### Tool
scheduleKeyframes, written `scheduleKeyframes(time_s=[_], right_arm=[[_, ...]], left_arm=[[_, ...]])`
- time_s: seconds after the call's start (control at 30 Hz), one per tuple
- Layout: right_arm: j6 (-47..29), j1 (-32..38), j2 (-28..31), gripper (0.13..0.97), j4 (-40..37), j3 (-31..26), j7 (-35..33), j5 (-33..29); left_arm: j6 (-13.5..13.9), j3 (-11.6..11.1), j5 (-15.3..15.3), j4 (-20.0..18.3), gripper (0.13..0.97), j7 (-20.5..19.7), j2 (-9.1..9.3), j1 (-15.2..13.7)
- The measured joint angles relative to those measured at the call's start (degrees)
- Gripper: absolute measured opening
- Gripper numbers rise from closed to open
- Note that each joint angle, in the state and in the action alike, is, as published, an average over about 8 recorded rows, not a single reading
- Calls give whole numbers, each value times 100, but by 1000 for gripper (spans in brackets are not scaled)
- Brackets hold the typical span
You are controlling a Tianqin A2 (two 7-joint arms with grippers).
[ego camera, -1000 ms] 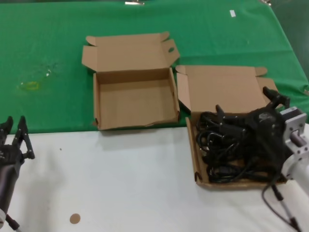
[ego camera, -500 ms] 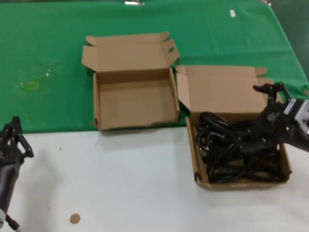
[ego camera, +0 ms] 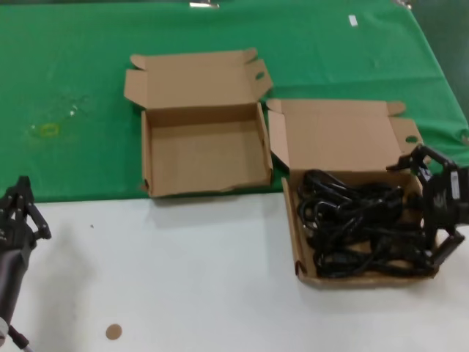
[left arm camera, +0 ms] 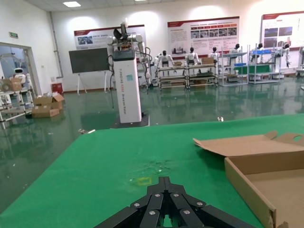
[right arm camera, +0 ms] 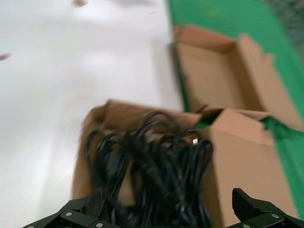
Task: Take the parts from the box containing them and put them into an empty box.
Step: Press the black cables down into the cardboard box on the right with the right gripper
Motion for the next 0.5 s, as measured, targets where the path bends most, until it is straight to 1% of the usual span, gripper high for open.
scheduleKeyframes(time_s=[0.1,0.2,0.33,0.5], right_arm=[[-546,333,-187,966,-328,-56,-323,-264],[-901,667,-461,964,-724,-122,-614,-567],[-1153,1094,-892,960,-1287,-206,-939,-947],[-1289,1508,-1397,958,-1883,-279,-1194,-1310]], left_arm=[[0,0,0,0,144,0,0,0],[0,0,0,0,144,0,0,0],[0,0,0,0,144,0,0,0],[0,0,0,0,144,0,0,0]])
